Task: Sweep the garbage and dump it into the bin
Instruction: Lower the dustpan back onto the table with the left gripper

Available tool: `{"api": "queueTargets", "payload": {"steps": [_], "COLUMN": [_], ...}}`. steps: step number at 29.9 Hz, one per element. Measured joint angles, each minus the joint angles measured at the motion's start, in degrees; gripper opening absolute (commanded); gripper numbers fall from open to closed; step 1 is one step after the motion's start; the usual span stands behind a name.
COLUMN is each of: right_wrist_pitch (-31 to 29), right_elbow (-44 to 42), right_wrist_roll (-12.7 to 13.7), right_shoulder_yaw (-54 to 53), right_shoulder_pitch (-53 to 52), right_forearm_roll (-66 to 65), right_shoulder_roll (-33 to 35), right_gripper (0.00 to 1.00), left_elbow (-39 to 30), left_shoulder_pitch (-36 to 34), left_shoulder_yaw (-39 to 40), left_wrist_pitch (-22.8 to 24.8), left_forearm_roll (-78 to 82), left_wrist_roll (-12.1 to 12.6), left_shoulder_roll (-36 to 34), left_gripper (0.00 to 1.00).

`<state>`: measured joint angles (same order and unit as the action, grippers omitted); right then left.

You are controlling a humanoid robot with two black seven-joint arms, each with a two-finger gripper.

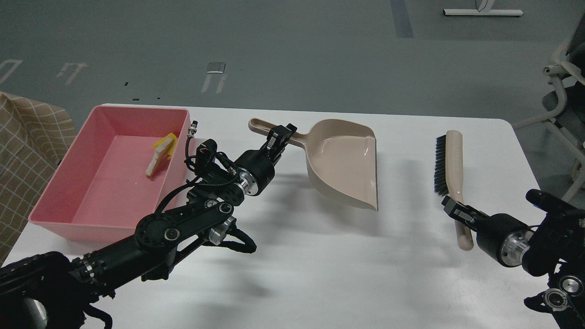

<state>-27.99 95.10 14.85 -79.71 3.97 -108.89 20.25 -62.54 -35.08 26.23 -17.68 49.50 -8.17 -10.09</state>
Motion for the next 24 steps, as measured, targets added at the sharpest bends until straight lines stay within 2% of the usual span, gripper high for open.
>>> {"api": "queueTargets", "payload": {"steps": [10,18,24], "right_wrist_pitch": [0.0,0.0,0.0], "right_elbow": [0.0,-0.9,-1.0], "right_wrist_roll": [0.3,0.7,0.8], "right_shoulder_yaw": [0.1,0.4,0.4], "right_shoulder_pitch": [0.7,1.3,2.1], "right_forearm_roll": [-0.1,-0.2,-0.2], "right_shoulder_roll": [0.5,0.6,0.6], "right_gripper": [0.0,0.0,0.0], "left_elbow": [5.2,5.7,5.5], "left_shoulder_pitch": [1.6,2.4,2.7], "left_shoulder_yaw": [-0.8,-1.2,-4.0], "left_wrist_pitch": [-0.8,-1.3,-3.8], "left_forearm_roll": [0.5,0.7,0.9], "left_wrist_roll": [-2.5,-3.5,-4.2], "left_shoulder_roll": [2.3,2.8,3.9], "left_gripper": [0.18,0.18,0.18]}}
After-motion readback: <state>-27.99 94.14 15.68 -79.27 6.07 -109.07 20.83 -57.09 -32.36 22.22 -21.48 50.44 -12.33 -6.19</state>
